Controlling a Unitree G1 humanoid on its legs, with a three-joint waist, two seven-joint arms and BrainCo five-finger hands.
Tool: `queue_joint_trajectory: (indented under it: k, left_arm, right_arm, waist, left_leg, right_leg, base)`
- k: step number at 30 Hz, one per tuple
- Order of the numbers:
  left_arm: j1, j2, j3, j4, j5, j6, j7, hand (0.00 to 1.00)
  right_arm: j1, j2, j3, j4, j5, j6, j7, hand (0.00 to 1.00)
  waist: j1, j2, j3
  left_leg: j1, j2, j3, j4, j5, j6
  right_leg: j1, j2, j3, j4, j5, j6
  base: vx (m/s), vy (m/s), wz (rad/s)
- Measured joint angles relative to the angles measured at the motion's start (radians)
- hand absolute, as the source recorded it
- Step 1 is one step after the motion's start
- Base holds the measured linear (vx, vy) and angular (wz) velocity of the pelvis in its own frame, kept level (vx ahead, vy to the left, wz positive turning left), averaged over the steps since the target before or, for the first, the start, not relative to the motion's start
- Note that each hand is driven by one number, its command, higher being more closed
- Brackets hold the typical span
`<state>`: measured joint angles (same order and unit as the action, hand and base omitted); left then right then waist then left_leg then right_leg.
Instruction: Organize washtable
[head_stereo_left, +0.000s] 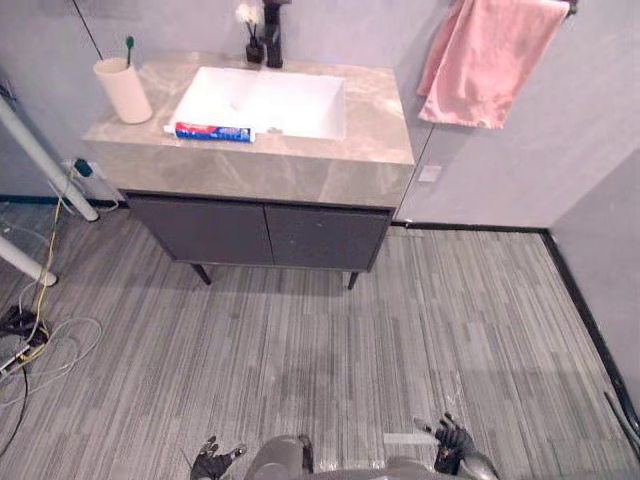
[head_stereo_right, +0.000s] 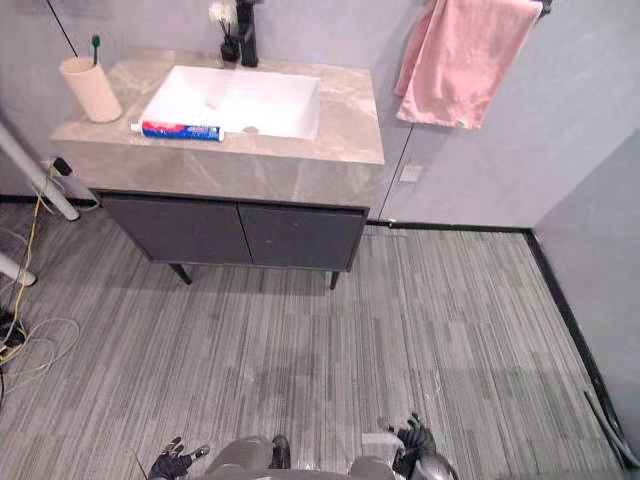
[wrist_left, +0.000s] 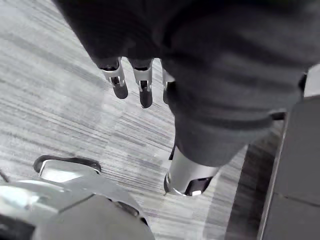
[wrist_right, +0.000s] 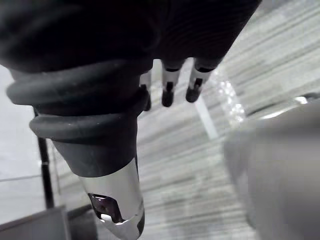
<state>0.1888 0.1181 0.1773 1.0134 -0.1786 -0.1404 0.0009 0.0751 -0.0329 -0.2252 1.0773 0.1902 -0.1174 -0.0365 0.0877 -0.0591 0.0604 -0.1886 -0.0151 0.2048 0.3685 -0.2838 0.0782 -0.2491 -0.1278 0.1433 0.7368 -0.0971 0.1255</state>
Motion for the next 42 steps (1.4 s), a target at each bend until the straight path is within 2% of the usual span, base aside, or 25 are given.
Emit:
queue_joint_trajectory:
  k: [1,2,3,4,6,8,9,10,11,12,13,15,16,18,19,20,21,22,24,27,28,36,39,40,42]
  left_arm:
    - [0.002,0.004,-0.025,-0.003,0.006,0.001,-0.002,0.0]
    - [0.002,0.004,-0.026,-0.004,0.006,0.001,-0.002,0.0]
    - [0.001,0.004,-0.028,-0.005,0.006,0.002,-0.003,0.0]
    - [-0.017,0.003,-0.027,-0.004,0.005,0.004,-0.004,0.0]
    - [-0.016,-0.001,-0.024,-0.001,0.005,0.004,-0.007,0.0]
    - [-0.02,-0.013,-0.008,-0.001,0.005,0.004,-0.02,0.0]
    - [-0.019,-0.016,0.001,-0.001,0.005,0.003,-0.022,0.0]
    - [-0.019,-0.014,0.019,-0.002,0.034,0.003,-0.02,0.0]
    - [-0.02,-0.02,0.057,0.002,0.071,0.005,-0.02,0.0]
    - [-0.016,-0.062,0.095,0.009,0.071,0.002,-0.019,0.0]
    - [-0.015,-0.079,0.11,0.01,0.065,0.001,-0.019,0.0]
    - [-0.015,-0.112,0.148,0.017,0.029,-0.001,-0.02,0.0]
    - [-0.015,-0.111,0.148,0.017,0.022,-0.002,-0.02,0.0]
    - [-0.013,-0.096,0.15,0.017,0.011,-0.004,-0.021,0.0]
    - [-0.011,-0.09,0.148,0.02,0.011,-0.003,-0.02,0.0]
    - [-0.013,-0.094,0.15,0.022,0.01,-0.002,-0.02,0.0]
    - [-0.011,-0.086,0.156,0.04,0.004,-0.001,-0.02,0.0]
    - [-0.002,-0.063,0.154,0.055,-0.003,-0.001,-0.019,0.0]
    - [-0.001,-0.043,0.139,0.058,-0.007,0.0,-0.017,0.0]
    - [-0.005,-0.033,0.118,0.068,-0.004,0.001,-0.018,0.0]
    - [-0.052,-0.023,0.052,0.098,-0.002,0.001,-0.019,0.0]
    - [-0.052,-0.029,0.052,0.098,-0.006,0.0,-0.016,0.0]
    - [-0.05,-0.037,0.053,0.097,-0.011,0.0,0.0,0.0]
    - [-0.05,-0.042,0.054,0.095,-0.017,0.001,0.0,0.0]
    - [-0.044,-0.046,0.094,0.078,-0.042,0.001,0.002,0.0]
  right_arm:
    - [0.012,0.006,0.0,-0.004,0.0,0.002,0.003,0.0]
    - [0.011,0.004,0.001,-0.005,0.0,0.002,0.003,0.0]
    - [0.012,0.007,0.0,-0.014,-0.001,-0.001,0.008,0.0]
    - [0.013,0.009,0.0,-0.018,-0.001,-0.004,0.016,0.0]
    - [0.022,0.009,0.008,-0.034,0.001,-0.007,0.019,0.0]
    - [0.029,0.009,0.008,-0.034,0.005,-0.013,0.019,0.0]
    - [0.03,0.011,0.009,-0.035,0.005,-0.018,0.019,0.0]
    - [0.036,0.012,0.009,-0.034,-0.007,-0.019,0.019,0.0]
    - [0.053,0.006,0.009,-0.03,-0.019,-0.018,0.019,0.0]
    - [0.044,-0.013,0.007,-0.027,-0.024,-0.009,0.018,0.0]
    - [0.043,-0.016,0.007,-0.037,-0.025,-0.011,0.019,0.0]
    - [0.032,-0.029,0.007,-0.041,-0.026,-0.011,0.02,0.0]
    - [0.031,-0.028,0.007,-0.04,-0.025,-0.011,0.02,0.0]
    - [0.024,-0.013,0.006,-0.038,0.001,-0.014,0.019,0.0]
    - [0.018,-0.011,0.005,-0.028,0.015,-0.018,0.019,0.0]
    - [0.018,-0.015,0.004,-0.025,0.017,-0.021,0.019,0.0]
    - [0.016,-0.009,0.0,-0.008,0.017,-0.02,0.019,0.0]
    - [0.027,0.005,0.001,-0.001,0.017,-0.018,0.021,0.0]
    - [0.045,0.008,-0.004,0.007,0.017,-0.016,0.02,0.0]
    - [0.052,0.014,-0.007,0.008,0.016,-0.011,0.02,0.0]
    - [0.02,0.005,0.001,0.048,0.013,-0.009,0.02,0.0]
    - [0.032,0.004,-0.017,0.049,0.03,-0.009,0.019,0.0]
    - [0.03,0.005,-0.074,0.074,0.059,-0.009,0.018,0.0]
    - [0.026,0.004,-0.091,0.077,0.081,-0.009,0.017,0.0]
    - [0.012,0.003,-0.096,0.079,0.113,-0.009,0.017,0.0]
  waist:
    - [-0.007,0.006,-0.004]
    - [-0.011,0.006,-0.003]
    - [-0.026,0.022,0.007]
    - [-0.024,0.015,0.016]
    - [-0.022,0.019,0.021]
    - [-0.023,0.026,0.021]
    - [-0.024,0.015,0.02]
    - [-0.025,0.004,0.022]
    - [-0.019,-0.015,0.019]
    - [-0.003,0.027,0.017]
    - [0.001,0.037,0.023]
    - [-0.003,0.078,0.043]
    - [0.0,0.076,0.044]
    - [0.01,0.04,0.045]
    - [0.009,0.032,0.045]
    - [0.008,0.044,0.042]
    - [0.014,0.038,0.03]
    - [0.007,0.012,0.009]
    - [0.008,-0.011,-0.006]
    - [-0.002,-0.01,-0.011]
    - [-0.022,0.0,-0.02]
    - [-0.021,0.011,-0.016]
    - [-0.021,0.024,-0.013]
    - [-0.021,0.041,0.0]
    - [-0.021,0.031,0.026]
  left_leg:
    - [0.057,-0.014,-0.021,-0.06,0.004,0.001]
    - [0.068,-0.018,-0.029,-0.072,0.006,0.004]
    - [0.106,-0.029,-0.071,-0.1,0.027,0.04]
    - [0.141,-0.029,-0.087,-0.111,0.029,0.066]
    - [0.198,-0.013,-0.116,-0.125,0.03,0.065]
    - [0.247,0.007,-0.127,-0.15,0.035,0.05]
    - [0.263,-0.011,-0.139,-0.145,0.038,0.018]
    - [0.267,-0.03,-0.153,-0.132,0.035,0.013]
    - [0.283,-0.072,-0.175,-0.094,0.01,-0.031]
    - [0.279,-0.052,-0.175,-0.027,-0.01,-0.067]
    - [0.257,-0.052,-0.18,0.023,-0.015,-0.081]
    - [0.199,-0.005,-0.177,0.175,-0.069,-0.078]
    - [0.183,0.007,-0.177,0.196,-0.075,-0.076]
    - [0.136,0.04,-0.176,0.182,-0.075,-0.076]
    - [0.118,0.078,-0.179,0.066,-0.056,-0.096]
    - [0.108,0.101,-0.174,0.011,-0.008,-0.107]
    - [0.117,0.077,-0.163,-0.017,0.001,-0.085]
    - [0.137,0.04,-0.148,-0.09,0.037,-0.063]
    - [0.171,-0.002,-0.135,-0.164,0.071,-0.038]
    - [0.188,-0.039,-0.131,-0.188,0.076,-0.032]
    - [0.218,-0.057,-0.197,-0.271,0.122,-0.02]
    - [0.208,-0.051,-0.205,-0.283,0.122,-0.02]
    - [0.214,-0.043,-0.195,-0.292,0.121,-0.025]
    - [0.209,-0.034,-0.186,-0.256,0.101,-0.056]
    - [0.133,-0.028,-0.141,-0.046,0.065,-0.114]
  right_leg:
    - [-0.019,0.004,-0.002,0.07,0.091,-0.006]
    - [-0.024,0.005,-0.005,0.087,0.111,-0.008]
    - [-0.051,0.007,-0.026,0.153,0.149,-0.02]
    - [-0.069,0.016,-0.056,0.198,0.042,-0.046]
    - [-0.072,0.064,-0.126,0.14,-0.092,-0.066]
    - [-0.064,0.136,-0.173,-0.105,-0.12,-0.078]
    - [-0.039,0.171,-0.176,-0.336,-0.048,-0.093]
    - [-0.023,0.179,-0.164,-0.439,0.034,-0.117]
    - [-0.013,0.17,-0.158,-0.478,0.12,-0.181]
    - [0.007,0.18,-0.14,-0.47,0.112,-0.179]
    - [0.025,0.176,-0.137,-0.491,0.109,-0.178]
    - [0.109,0.177,-0.146,-0.562,0.1,-0.165]
    - [0.126,0.174,-0.145,-0.575,0.1,-0.165]
    - [0.168,0.142,-0.146,-0.605,0.096,-0.149]
    - [0.186,0.127,-0.144,-0.622,0.096,-0.122]
    - [0.191,0.131,-0.145,-0.633,0.095,-0.103]
    - [0.197,0.118,-0.136,-0.655,0.106,-0.079]
    - [0.195,0.083,-0.136,-0.688,0.113,-0.072]
    - [0.199,0.047,-0.124,-0.715,0.122,-0.058]
    - [0.212,0.015,-0.107,-0.739,0.124,-0.056]
    - [0.209,0.019,-0.109,-0.768,0.149,-0.023]
    - [0.206,0.018,-0.12,-0.768,0.147,-0.022]
    - [0.201,0.02,-0.133,-0.754,0.133,-0.028]
    - [0.178,0.024,-0.146,-0.693,0.096,-0.041]
    - [0.137,0.014,-0.166,-0.548,0.014,-0.067]
  base:
    - [0.25,0.114,0.35]
    - [0.29,0.108,0.33]
    - [0.32,0.091,0.29]
    - [0.33,0.078,0.31]
    - [0.33,0.037,0.32]
    - [0.45,0.03,0.34]
    - [0.34,0.032,0.29]
    - [0.45,0.013,0.5]
    - [0.43,0.052,0.12]
    - [0.49,0.083,0.04]
    - [0.33,0.14,-0.19]
    - [0.28,0.115,0.21]
    - [0.21,0.112,0.15]
    - [0.13,0.142,0.05]
    - [0.09,0.201,0.09]
    - [0.1,0.314,-0.06]
    - [0.09,0.286,-0.07]
    - [0.11,0.265,-0.07]
    - [0.12,0.224,-0.06]
    - [0.06,0.2,-0.06]
    - [0.02,0.087,-0.02]
    - [0.0,0.0,0.02]
    - [0.01,-0.012,0.0]
    - [0.09,-0.062,-0.03]
    - [0.05,-0.074,0.05]
